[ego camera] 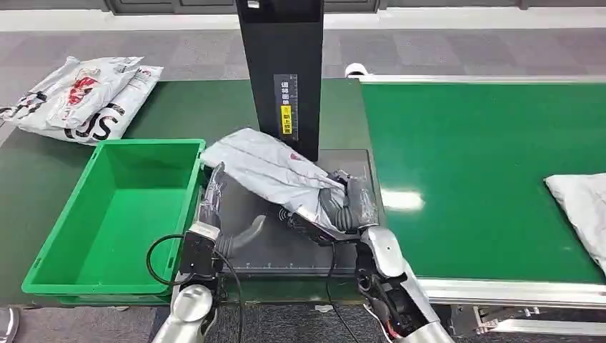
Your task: Moved the parcel from conveyor to table for the left to box.
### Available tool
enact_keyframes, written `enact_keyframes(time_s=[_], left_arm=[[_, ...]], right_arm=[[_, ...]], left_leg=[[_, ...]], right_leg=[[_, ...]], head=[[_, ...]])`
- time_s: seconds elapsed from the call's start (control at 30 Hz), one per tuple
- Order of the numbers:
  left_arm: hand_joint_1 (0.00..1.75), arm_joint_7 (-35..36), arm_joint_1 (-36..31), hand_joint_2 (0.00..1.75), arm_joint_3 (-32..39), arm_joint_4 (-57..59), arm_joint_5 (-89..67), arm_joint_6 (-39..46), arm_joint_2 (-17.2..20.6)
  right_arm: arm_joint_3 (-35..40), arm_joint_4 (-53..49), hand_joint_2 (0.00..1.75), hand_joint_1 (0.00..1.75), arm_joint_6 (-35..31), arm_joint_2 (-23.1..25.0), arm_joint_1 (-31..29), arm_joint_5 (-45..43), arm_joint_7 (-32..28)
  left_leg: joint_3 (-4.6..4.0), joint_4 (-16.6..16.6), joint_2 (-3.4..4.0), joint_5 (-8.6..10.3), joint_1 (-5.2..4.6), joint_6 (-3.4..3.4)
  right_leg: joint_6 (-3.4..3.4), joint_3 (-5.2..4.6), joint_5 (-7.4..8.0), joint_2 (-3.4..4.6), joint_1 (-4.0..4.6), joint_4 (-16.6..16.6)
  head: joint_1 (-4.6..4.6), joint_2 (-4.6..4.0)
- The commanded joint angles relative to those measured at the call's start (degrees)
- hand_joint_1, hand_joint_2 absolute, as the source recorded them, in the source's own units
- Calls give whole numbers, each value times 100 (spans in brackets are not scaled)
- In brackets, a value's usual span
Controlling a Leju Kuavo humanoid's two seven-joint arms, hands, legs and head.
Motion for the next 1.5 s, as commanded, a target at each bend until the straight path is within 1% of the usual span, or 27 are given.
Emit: enact_keyframes(time_s=[0.03,0.07,0.13,0.17,0.23,0.3,0.37,0.6,0.63,0.67,0.73,0.77,0.83,0.87,0.9,0.93,0.97,1.03,1.07,1.5], left_arm=[[0,116,384,175,306,-366,-29,58,190],[0,118,412,175,313,-381,-30,59,196],[0,118,412,175,313,-381,-30,59,196],[0,118,412,175,313,-381,-30,59,196],[0,128,432,175,318,-394,-34,57,202],[0,135,486,175,328,-431,-33,55,224],[0,135,487,175,328,-423,-33,51,227],[0,140,457,175,306,-392,-39,69,234],[0,146,480,175,304,-425,-36,97,244],[0,148,517,175,309,-477,-36,101,246],[0,165,616,175,345,-605,-43,117,226],[0,177,670,175,370,-666,-62,131,202],[0,179,715,175,387,-701,-83,141,172],[0,178,723,175,384,-683,-89,141,156],[0,174,705,175,363,-640,-96,136,154],[0,169,677,175,343,-598,-100,131,154],[0,141,596,175,290,-494,-111,114,156],[0,82,452,175,214,-331,-93,131,174],[0,71,386,175,195,-262,-76,141,176],[0,67,382,175,195,-253,-67,146,185]], right_arm=[[395,1085,175,175,285,-732,292,574,737],[390,1091,175,175,263,-757,345,593,758],[390,1091,175,175,263,-757,345,593,758],[390,1091,175,175,263,-757,345,593,758],[347,1006,175,175,373,-769,412,640,861],[319,931,175,175,434,-831,522,763,1014],[223,873,175,175,401,-816,625,682,989],[195,900,175,175,452,-770,624,698,959],[1,814,175,5,213,-672,669,389,683],[-90,773,175,0,204,-618,669,195,534],[-331,424,175,0,-293,-530,765,-410,4],[-481,101,175,0,-614,-499,866,-945,-467],[-676,-477,175,0,-857,-476,1035,-2028,-1313],[-767,-837,175,0,-1132,-483,1114,-2628,-1850],[-807,-1055,175,0,-1223,-501,1154,-3010,-2143],[-815,-1214,175,0,-1306,-518,1188,-3159,-2306],[-864,-1573,175,0,-1502,-513,1264,-3612,-2749],[-987,-2046,175,0,-1536,-438,1384,-3812,-3037],[-992,-2201,175,0,-1534,-417,1419,-3838,-3071],[-997,-2159,175,0,-1536,-404,1425,-3841,-3066]], left_leg=[[29,-21,-1,1,2,5],[17,-11,-1,-2,4,5],[34,-27,2,0,3,7],[23,-17,1,-1,3,7],[31,-27,4,3,2,8],[22,-17,3,1,4,6],[21,-14,-7,1,2,6],[35,-22,-10,6,3,9],[34,-15,-7,3,2,8],[38,-23,-5,7,2,9],[39,-17,-2,5,2,7],[34,-6,1,-1,2,6],[28,-3,3,-2,0,6],[29,-6,5,-1,-1,6],[26,-6,5,-2,2,6],[26,-4,8,-3,-2,5],[22,-4,6,-3,-3,5],[18,-3,0,-2,-3,5],[12,2,-6,-1,-5,5],[19,-6,4,1,0,6]], right_leg=[[2,34,3,-7,4,-26],[1,22,1,-4,4,-17],[2,39,4,-6,5,-33],[1,27,3,-7,4,-22],[1,35,7,-7,3,-32],[3,26,4,-4,5,-22],[4,27,-1,-13,3,-19],[5,43,4,-20,4,-29],[6,42,2,-15,3,-22],[5,46,6,-15,3,-30],[4,44,4,-11,2,-22],[4,37,-1,-5,1,-11],[4,30,-1,-4,-1,-6],[3,30,0,-3,-2,-7],[2,29,-1,-5,1,-9],[4,25,-1,0,-3,-5],[3,22,-2,-4,-3,-5],[4,18,-3,-8,-3,-2],[6,13,-4,-10,-6,2],[5,18,1,-7,0,-11]], head=[[0,0],[0,2],[0,0],[0,0],[0,2],[0,0],[0,2],[0,2],[0,0],[0,2],[0,2],[0,2],[0,2],[0,2],[0,2],[0,2],[0,2],[0,2],[0,2],[0,2]])
